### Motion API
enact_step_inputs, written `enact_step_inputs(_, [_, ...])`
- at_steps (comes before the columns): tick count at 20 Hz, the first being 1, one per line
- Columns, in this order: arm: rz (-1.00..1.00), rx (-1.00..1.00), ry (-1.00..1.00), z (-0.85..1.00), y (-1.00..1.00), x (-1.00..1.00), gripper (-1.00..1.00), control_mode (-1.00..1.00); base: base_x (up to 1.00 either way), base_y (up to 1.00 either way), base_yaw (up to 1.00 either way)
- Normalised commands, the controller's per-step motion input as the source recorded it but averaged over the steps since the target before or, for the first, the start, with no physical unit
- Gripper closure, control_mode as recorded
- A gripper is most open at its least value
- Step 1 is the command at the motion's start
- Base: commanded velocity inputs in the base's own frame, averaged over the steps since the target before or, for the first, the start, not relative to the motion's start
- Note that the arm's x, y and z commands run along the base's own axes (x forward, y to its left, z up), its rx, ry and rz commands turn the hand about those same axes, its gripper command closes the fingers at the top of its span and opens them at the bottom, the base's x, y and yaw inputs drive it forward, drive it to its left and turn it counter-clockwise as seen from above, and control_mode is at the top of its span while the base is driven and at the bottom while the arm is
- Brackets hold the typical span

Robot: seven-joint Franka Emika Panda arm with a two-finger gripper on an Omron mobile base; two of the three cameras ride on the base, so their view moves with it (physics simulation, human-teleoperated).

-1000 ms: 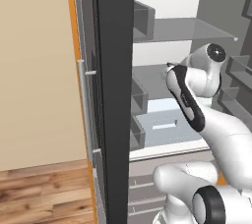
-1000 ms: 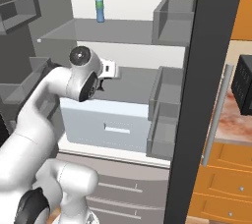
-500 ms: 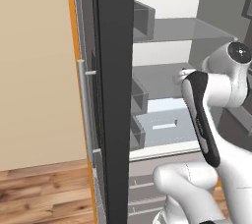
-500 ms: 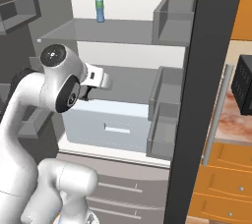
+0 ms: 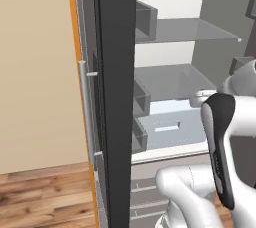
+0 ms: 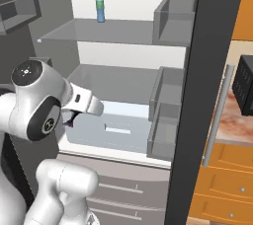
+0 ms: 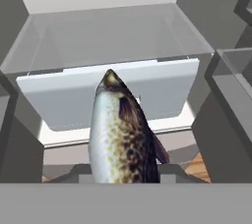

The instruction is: Take the fish from the fridge and place it on the digital scale on the counter by the fridge. Wait a few seconds for a reading, then move it to the plate on the dining counter.

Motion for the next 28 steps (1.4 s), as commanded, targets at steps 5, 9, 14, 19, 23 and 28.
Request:
enact_step_inputs(5, [0.00,0.01,0.05,0.05,0.00,-0.79,1.00,-1.00,0.00,0.00,0.00])
enact_step_inputs(9, [0.00,0.00,0.00,0.28,0.00,-0.49,1.00,-1.00,0.00,0.00,0.00])
enact_step_inputs(14, [0.00,0.00,0.00,0.19,0.02,-0.43,1.00,-1.00,0.00,0.00,0.00])
enact_step_inputs(19, [0.00,0.00,0.00,0.00,0.00,-0.08,1.00,1.00,-0.18,0.02,-0.03])
enact_step_inputs(23, [0.00,0.00,0.00,0.00,0.00,0.00,1.00,1.00,-0.82,0.14,-0.23])
enact_step_inputs(28, [0.00,0.00,0.00,0.00,0.00,0.00,1.00,1.00,-0.89,0.25,-0.40])
